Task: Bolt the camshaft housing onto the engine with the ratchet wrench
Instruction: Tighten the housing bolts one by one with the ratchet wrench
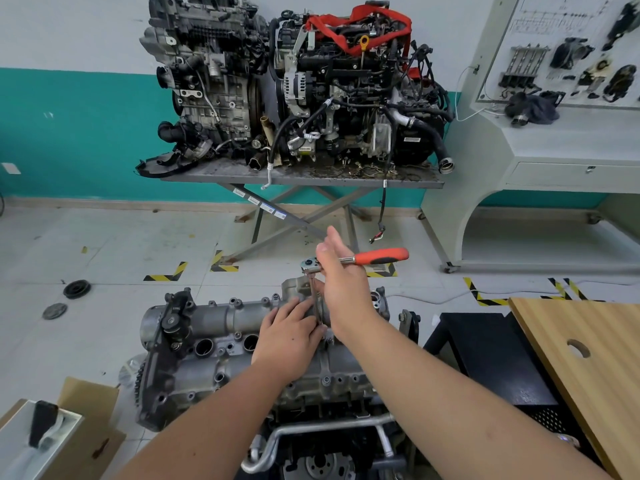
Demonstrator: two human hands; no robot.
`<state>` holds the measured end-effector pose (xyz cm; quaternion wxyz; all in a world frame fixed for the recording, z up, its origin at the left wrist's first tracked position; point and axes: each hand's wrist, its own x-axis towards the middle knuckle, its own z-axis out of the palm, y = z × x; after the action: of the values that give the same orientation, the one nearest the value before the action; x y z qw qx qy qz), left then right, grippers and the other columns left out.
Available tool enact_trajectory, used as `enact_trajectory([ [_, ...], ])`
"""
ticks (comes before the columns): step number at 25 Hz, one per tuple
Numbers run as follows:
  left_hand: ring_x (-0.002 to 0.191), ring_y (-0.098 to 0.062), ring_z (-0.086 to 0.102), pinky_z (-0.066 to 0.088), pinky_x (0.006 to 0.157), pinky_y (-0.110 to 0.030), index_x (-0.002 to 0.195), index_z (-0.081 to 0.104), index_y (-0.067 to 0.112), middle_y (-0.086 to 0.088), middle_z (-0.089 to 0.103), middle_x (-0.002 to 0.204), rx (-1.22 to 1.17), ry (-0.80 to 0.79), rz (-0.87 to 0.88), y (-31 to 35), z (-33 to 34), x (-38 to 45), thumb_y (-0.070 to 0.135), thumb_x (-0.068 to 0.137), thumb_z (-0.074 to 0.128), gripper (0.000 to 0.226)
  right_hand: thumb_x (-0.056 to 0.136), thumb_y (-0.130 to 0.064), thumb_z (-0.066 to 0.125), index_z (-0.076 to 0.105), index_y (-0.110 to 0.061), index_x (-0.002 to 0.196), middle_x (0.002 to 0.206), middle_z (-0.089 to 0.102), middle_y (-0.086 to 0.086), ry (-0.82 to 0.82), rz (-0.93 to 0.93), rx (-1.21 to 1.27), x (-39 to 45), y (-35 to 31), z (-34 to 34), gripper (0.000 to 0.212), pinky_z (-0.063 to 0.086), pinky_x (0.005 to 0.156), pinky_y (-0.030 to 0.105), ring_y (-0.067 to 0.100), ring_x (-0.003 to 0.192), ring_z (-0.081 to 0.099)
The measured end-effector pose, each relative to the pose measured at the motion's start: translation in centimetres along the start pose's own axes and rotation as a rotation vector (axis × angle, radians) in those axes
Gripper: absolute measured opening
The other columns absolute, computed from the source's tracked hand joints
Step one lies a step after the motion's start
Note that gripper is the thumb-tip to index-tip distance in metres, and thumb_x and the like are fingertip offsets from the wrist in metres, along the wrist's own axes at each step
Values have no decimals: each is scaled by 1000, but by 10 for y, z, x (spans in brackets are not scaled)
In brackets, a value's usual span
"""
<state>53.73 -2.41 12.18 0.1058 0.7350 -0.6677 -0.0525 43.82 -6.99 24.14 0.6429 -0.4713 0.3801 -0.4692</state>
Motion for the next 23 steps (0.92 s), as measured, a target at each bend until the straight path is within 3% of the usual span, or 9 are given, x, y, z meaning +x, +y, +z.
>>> enact_trajectory([
  [2, 149, -10, 13, 14, 120, -39, 125, 61, 35, 20, 32, 154, 4, -3, 5, -1, 0, 0, 53, 103, 23, 47, 95, -48, 52, 50, -66, 122, 143, 54, -3, -1, -176, -237, -4, 6, -1, 32, 51, 103, 34, -2, 103, 58],
  [5, 149, -12, 18, 14, 120, -39, 136, 47, 39, 19, 34, 153, -66, 19, -1, 0, -1, 0, 51, 102, 25, 43, 96, -43, 56, 54, -60, 125, 156, 39, -8, -127, -436, -409, -5, 5, -5, 33, 39, 107, 23, -5, 130, 45],
  [8, 146, -13, 22, 16, 121, -39, 148, 33, 35, 13, 35, 154, -31, 13, 11, 0, 0, 2, 48, 101, 30, 49, 80, -1, 67, 77, -12, 104, 121, 68, 11, -200, -1034, -951, 8, 4, -15, 28, 52, 89, 41, 34, 111, 62],
  [10, 138, -11, 32, 21, 117, -32, 140, 48, 34, 10, 46, 145, -72, 47, 43, 0, -1, 2, 47, 101, 30, 44, 74, 0, 69, 73, -8, 89, 91, 68, 10, -275, -1222, -1372, 10, -8, -12, 17, 46, 69, 36, 35, 87, 61],
  [12, 130, -12, 37, 21, 113, -33, 122, 58, 37, 12, 55, 133, -74, 76, 33, 2, -3, 0, 51, 99, 22, 46, 90, -21, 61, 61, -12, 100, 89, 58, 8, -304, -1005, -1696, 6, -22, 1, 14, 33, 63, 35, 30, 83, 53],
  [14, 133, -13, 34, 22, 115, -39, 114, 59, 42, 17, 52, 131, -27, 73, 16, 1, -1, -1, 56, 96, 14, 51, 100, -50, 41, 49, -17, 109, 91, 50, 6, -284, -709, -1858, 8, -33, 10, 36, 31, 63, 34, 26, 81, 47],
  [17, 147, -16, 23, 18, 118, -43, 114, 64, 41, 19, 37, 151, -11, 35, 7, -2, 3, 0, 56, 101, 23, 46, 102, -55, 34, 48, -19, 95, 78, 52, -1, -357, -402, -1847, 19, -59, 13, 40, 29, 52, 30, 19, 63, 48],
  [20, 150, -14, 13, 14, 119, -44, 116, 65, 43, 20, 24, 160, -13, 8, 9, -3, 5, 3, 59, 100, 26, 45, 101, -29, 49, 57, -8, 93, 62, 66, 3, -409, 157, -1119, 27, -70, 0, 24, 41, 59, 29, 19, 56, 61],
  [23, 150, -11, 11, 13, 119, -43, 115, 64, 41, 20, 24, 159, -12, 12, 5, -4, 6, 3, 61, 98, 22, 50, 101, -13, 51, 51, -6, 100, 49, 57, 1, -183, 454, -169, 19, -57, -3, 7, 46, 57, 26, 20, 51, 65],
])
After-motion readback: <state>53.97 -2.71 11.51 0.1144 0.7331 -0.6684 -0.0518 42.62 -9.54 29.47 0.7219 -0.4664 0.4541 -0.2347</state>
